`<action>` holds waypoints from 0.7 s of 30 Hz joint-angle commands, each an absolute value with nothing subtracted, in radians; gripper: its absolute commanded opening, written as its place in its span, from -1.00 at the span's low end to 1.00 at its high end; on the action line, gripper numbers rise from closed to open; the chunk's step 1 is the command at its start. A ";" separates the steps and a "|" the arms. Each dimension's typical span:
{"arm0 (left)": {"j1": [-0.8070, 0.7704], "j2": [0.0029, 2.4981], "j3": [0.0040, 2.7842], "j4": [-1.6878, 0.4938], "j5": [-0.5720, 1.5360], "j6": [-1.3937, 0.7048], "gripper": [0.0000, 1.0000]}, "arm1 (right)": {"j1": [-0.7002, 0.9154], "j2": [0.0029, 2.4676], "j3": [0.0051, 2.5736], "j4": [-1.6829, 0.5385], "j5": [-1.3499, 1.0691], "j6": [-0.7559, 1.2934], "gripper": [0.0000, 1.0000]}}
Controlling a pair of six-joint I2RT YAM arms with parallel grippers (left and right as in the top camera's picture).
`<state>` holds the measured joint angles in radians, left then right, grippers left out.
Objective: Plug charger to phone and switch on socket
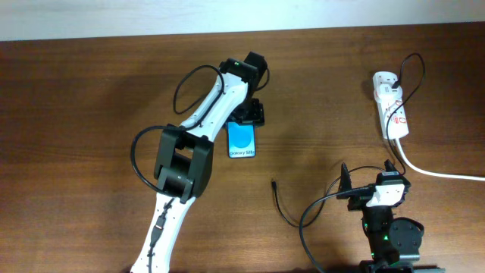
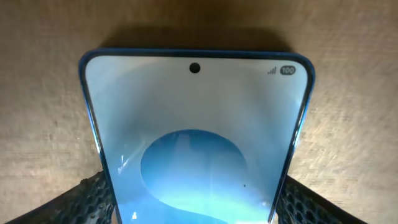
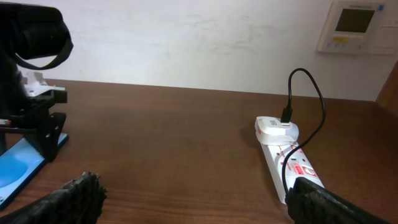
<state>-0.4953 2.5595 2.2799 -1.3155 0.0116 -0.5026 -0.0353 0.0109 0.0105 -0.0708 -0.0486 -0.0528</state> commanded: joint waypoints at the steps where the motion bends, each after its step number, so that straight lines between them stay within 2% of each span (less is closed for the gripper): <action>1: -0.495 2.599 2.273 -1.381 0.070 -0.508 0.64 | -0.027 0.004 0.006 -0.076 -0.044 -0.052 0.97; 5: -0.495 2.599 2.273 -1.427 0.091 -0.507 0.75 | -0.027 0.004 0.006 -0.076 -0.044 -0.052 0.97; 7: -0.495 2.599 2.273 -1.423 0.090 -0.503 0.98 | -0.027 0.004 0.006 -0.076 -0.044 -0.052 0.97; 15: -0.483 2.577 2.342 -1.435 0.089 -0.500 0.98 | -0.027 0.004 0.006 -0.076 -0.044 -0.052 0.97; 21: -0.475 2.470 2.444 -1.481 0.088 -0.474 0.98 | -0.027 0.004 0.006 -0.076 -0.044 -0.052 0.97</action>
<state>-0.4839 2.5622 2.4073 -1.4715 0.0868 -0.5011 -0.0353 0.0109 0.0105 -0.0708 -0.0486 -0.0532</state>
